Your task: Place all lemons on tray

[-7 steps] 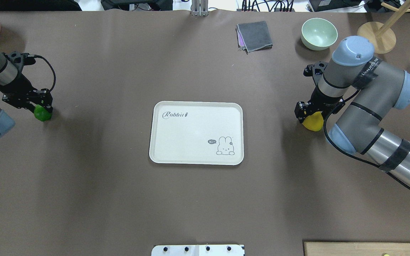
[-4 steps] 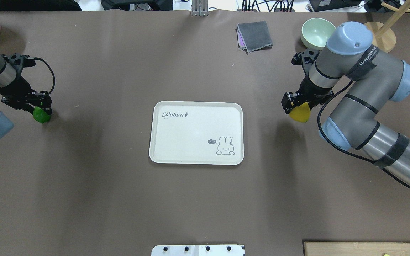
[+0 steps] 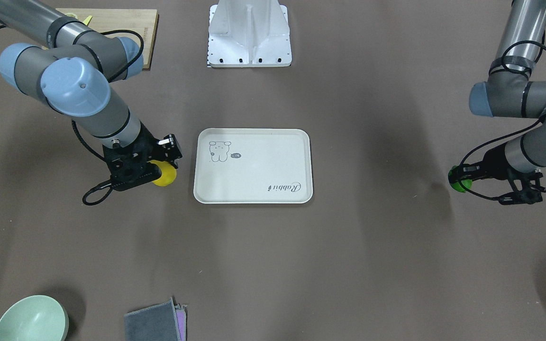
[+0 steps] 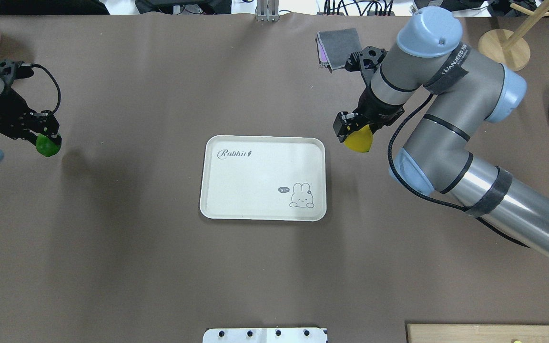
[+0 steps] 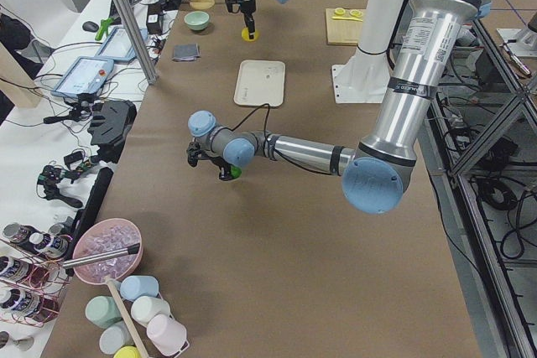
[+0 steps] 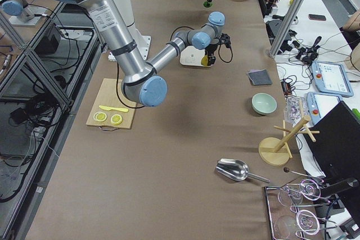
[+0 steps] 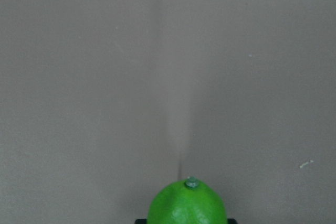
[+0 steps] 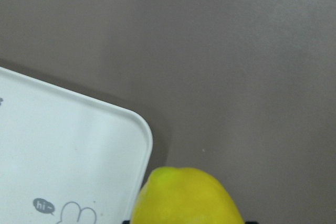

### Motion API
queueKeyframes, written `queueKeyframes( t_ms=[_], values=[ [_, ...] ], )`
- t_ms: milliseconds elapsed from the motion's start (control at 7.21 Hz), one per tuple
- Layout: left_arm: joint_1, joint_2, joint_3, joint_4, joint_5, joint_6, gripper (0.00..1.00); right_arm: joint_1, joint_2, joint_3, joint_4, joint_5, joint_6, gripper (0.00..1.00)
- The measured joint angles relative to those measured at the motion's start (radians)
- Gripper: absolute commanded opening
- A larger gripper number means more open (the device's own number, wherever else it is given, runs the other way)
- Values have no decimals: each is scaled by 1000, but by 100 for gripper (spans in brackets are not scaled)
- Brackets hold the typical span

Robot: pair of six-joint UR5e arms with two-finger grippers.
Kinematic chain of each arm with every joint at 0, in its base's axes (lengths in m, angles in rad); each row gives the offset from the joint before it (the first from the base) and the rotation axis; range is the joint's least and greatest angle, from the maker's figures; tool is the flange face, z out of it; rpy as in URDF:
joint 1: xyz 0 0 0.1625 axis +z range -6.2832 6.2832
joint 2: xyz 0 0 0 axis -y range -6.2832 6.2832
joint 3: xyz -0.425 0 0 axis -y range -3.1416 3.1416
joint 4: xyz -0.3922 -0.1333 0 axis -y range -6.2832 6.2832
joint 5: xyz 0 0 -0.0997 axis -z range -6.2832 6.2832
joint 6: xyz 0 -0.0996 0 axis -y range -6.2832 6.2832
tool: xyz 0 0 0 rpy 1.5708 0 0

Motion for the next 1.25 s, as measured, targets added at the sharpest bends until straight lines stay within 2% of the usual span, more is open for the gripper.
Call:
queueKeyframes(
  t_ms=[277, 693, 832, 970, 1109, 1248],
  values=[
    [-29, -1, -39, 67, -13, 21, 0, -36, 85, -94, 99, -1, 1, 40],
    [-95, -3, -164, 297, -13, 134, 0, -90, 130, -243, 304, -6, -3, 42],
    [-102, -3, -206, 347, -11, 150, 0, -101, 126, -265, 348, -8, -4, 54],
    [-109, -2, -236, 368, -9, 155, 0, -106, 123, -275, 366, -8, -5, 72],
    [-115, -4, -255, 380, -7, 157, 0, -108, 121, -279, 374, -8, -7, 96],
    [-117, -11, -263, 394, -5, 154, 0, -109, 120, -281, 379, -6, -9, 100]
  ],
)
